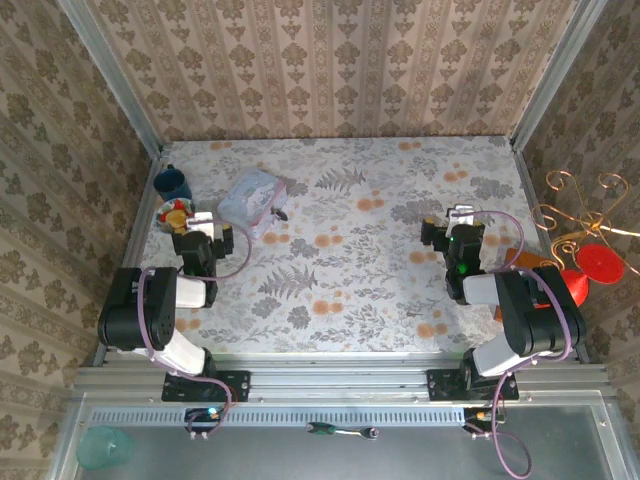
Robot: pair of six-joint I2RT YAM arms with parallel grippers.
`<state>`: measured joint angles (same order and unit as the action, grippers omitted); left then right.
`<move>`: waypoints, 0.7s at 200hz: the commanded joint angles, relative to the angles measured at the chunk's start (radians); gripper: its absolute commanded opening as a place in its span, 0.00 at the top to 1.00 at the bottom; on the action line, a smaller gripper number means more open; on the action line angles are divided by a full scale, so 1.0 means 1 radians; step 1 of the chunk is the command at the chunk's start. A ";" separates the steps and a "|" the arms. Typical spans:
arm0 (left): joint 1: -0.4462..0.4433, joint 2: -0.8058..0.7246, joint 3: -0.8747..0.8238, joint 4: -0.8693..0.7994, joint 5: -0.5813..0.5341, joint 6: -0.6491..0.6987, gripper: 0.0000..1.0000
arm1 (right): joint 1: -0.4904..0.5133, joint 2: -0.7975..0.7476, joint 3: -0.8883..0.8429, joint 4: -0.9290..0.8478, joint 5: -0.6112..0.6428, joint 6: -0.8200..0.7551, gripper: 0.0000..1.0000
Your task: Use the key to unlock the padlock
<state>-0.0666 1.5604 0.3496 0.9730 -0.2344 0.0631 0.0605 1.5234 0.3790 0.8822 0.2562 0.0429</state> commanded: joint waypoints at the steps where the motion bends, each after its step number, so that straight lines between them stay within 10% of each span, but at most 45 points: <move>1: -0.002 0.004 0.015 0.015 0.001 -0.004 0.00 | -0.005 0.006 0.017 -0.004 -0.001 0.014 0.00; 140: -0.012 0.004 0.012 0.025 0.027 0.018 0.00 | -0.007 0.007 0.015 -0.003 -0.003 0.015 0.00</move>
<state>-0.0772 1.5604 0.3496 0.9741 -0.2230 0.0715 0.0605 1.5234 0.3790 0.8822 0.2546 0.0494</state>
